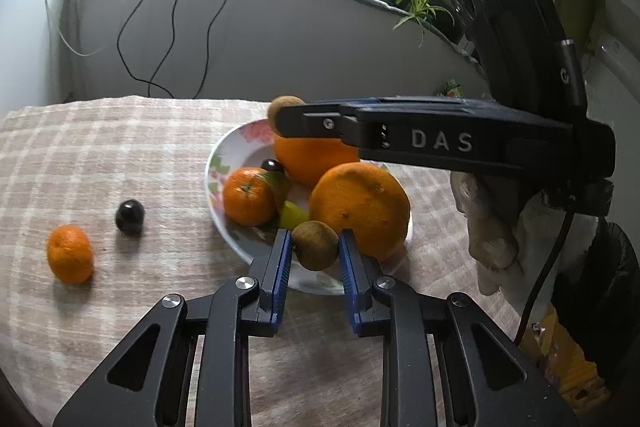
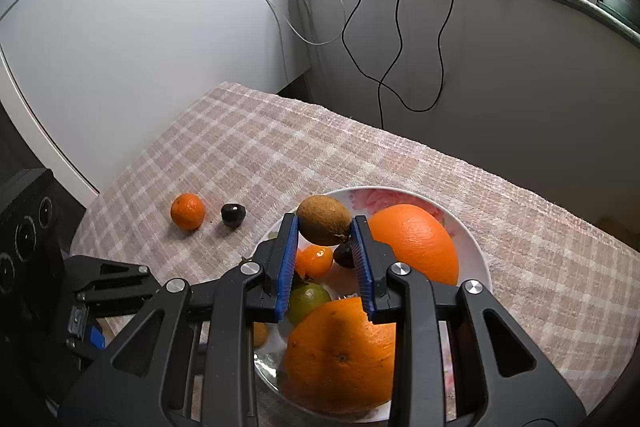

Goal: Organize fruits
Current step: 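Carry both kiwis over the white plate with the left and right grippers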

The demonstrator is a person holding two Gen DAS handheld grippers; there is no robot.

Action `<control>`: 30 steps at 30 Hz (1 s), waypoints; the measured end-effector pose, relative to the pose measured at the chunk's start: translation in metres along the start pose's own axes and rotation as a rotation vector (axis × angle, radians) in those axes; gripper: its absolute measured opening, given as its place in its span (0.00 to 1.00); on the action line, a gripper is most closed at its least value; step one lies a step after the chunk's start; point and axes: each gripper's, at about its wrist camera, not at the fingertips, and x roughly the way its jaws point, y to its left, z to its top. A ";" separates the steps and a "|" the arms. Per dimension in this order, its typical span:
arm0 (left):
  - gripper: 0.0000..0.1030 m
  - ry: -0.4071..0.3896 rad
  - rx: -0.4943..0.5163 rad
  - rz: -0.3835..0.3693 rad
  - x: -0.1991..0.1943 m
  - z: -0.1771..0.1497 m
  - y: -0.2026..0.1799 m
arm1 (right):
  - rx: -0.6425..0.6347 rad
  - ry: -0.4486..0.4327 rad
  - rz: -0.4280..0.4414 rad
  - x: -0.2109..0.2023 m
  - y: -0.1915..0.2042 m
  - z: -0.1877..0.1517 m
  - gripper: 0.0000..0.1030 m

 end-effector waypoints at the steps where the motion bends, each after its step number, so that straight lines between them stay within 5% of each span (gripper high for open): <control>1: 0.22 0.001 0.001 0.001 0.001 0.000 -0.002 | -0.002 0.001 -0.001 0.001 0.000 0.000 0.27; 30: 0.22 -0.010 0.021 0.042 0.008 0.003 -0.007 | -0.013 0.026 -0.012 0.012 -0.006 -0.001 0.28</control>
